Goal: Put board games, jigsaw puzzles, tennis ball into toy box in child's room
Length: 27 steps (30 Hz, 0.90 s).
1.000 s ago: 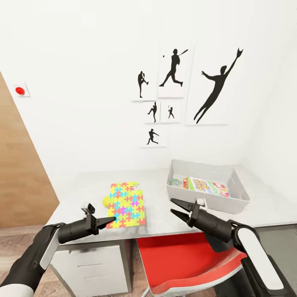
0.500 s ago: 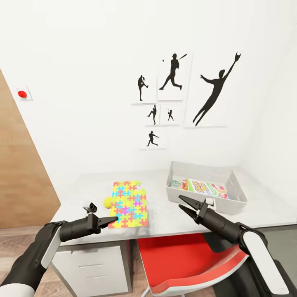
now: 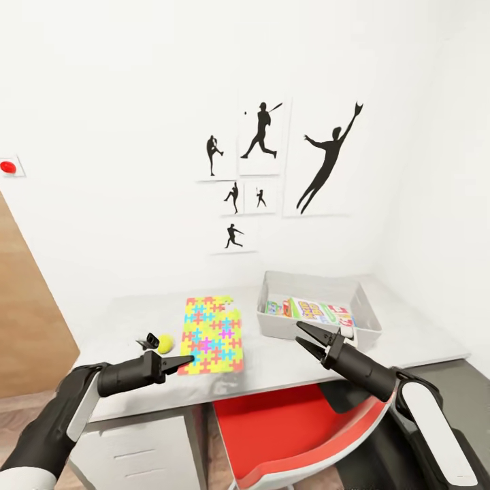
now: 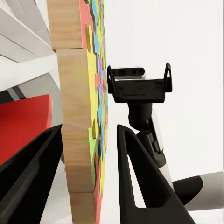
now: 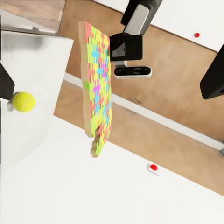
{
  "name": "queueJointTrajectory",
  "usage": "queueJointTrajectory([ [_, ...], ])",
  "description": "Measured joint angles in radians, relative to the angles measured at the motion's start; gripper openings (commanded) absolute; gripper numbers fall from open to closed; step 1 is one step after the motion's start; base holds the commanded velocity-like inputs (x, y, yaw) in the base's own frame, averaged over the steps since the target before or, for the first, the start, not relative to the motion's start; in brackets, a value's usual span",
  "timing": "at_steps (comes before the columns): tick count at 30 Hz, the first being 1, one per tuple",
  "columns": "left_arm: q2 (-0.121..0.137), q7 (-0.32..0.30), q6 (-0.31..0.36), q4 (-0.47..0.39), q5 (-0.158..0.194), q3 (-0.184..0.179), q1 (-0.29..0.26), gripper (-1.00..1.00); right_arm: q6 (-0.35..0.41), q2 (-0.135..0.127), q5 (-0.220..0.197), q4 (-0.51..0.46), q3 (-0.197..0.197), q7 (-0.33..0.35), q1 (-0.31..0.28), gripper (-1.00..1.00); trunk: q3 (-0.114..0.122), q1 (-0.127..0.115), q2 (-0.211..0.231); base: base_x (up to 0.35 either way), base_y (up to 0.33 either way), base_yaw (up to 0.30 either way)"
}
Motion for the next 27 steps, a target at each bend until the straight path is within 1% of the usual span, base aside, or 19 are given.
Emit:
queueJointTrajectory([
  [3, 0.0, 0.001, 0.0, 0.001, -0.002, -0.001, -0.004, -1.0, 0.0, 0.001, 0.0, 0.0, 0.0, 0.0, 0.0, 1.0, 0.013, -0.012, 0.021, 0.0, 0.0, -0.209],
  [5, 0.006, 0.001, 0.0, 0.002, -0.003, 0.0, -0.006, -1.0, -0.001, 0.001, 0.001, 0.0, 0.0, 0.0, 0.0, 1.0, 0.022, -0.019, 0.035, 0.0, 0.0, -0.21],
  [8, 0.043, 0.0, 0.0, -0.001, 0.003, 0.0, -0.007, -1.0, -0.002, 0.001, 0.001, 0.002, 0.0, -0.001, 0.0, 1.0, 0.036, -0.031, 0.056, 0.0, 0.0, -0.21],
  [9, 0.051, -0.002, 0.0, -0.001, 0.004, 0.0, -0.006, -1.0, -0.002, 0.001, 0.001, 0.002, 0.0, -0.001, 0.0, 1.0, 0.04, -0.035, 0.063, 0.0, 0.0, -0.21],
  [11, 0.061, -0.019, 0.0, -0.001, 0.006, 0.001, -0.007, -1.0, -0.003, 0.002, 0.001, 0.002, 0.0, -0.002, 0.0, 1.0, 0.049, -0.042, 0.077, 0.0, 0.0, -0.21],
  [14, 0.073, -0.068, 0.0, -0.002, 0.006, 0.002, -0.007, -1.0, -0.003, 0.003, 0.001, 0.003, 0.0, -0.003, 0.0, 1.0, 0.063, -0.054, 0.098, 0.0, 0.0, -0.21],
  [16, 0.075, -0.083, 0.0, -0.002, 0.003, 0.002, -0.008, -1.0, -0.003, 0.003, 0.001, 0.003, 0.0, -0.004, 0.0, 1.0, 0.072, -0.061, 0.112, -0.022, 0.0, -0.21],
  [19, 0.077, -0.09, 0.0, -0.002, 0.0, 0.002, -0.008, -1.0, -0.006, 0.004, 0.001, 0.003, 0.0, -0.006, 0.0, 1.0, 0.085, -0.073, 0.133, -0.198, 0.0, -0.21],
  [21, 0.079, -0.092, 0.0, -0.002, 0.0, 0.002, -0.008, -1.0, -0.03, 0.004, 0.009, 0.003, 0.001, -0.006, 0.0, 1.0, 0.094, -0.08, 0.147, -0.263, 0.0, -0.212],
  [23, 0.078, -0.092, 0.0, -0.002, -0.001, 0.002, -0.008, -1.0, -0.076, 0.006, 0.035, 0.004, 0.006, -0.007, 0.0, 1.0, 0.103, -0.088, 0.161, -0.128, 0.0, -0.215],
  [24, 0.079, -0.092, 0.0, -0.002, -0.001, 0.002, -0.008, -1.0, -0.102, 0.01, 0.071, 0.005, 0.011, -0.01, 0.0, 1.0, 0.107, -0.092, 0.168, -0.055, 0.0, -0.213],
  [26, 0.08, -0.092, 0.0, -0.002, -0.001, 0.003, -0.008, -1.0, -0.12, 0.014, 0.131, 0.006, 0.012, -0.01, 0.0, 1.0, 0.115, -0.1, 0.182, -0.027, 0.0, -0.144],
  [27, 0.086, -0.093, 0.0, -0.002, 0.0, 0.004, -0.007, -1.0, -0.126, 0.015, 0.16, 0.006, 0.012, -0.007, 0.0, 1.0, 0.119, -0.104, 0.189, -0.012, 0.0, -0.065],
])
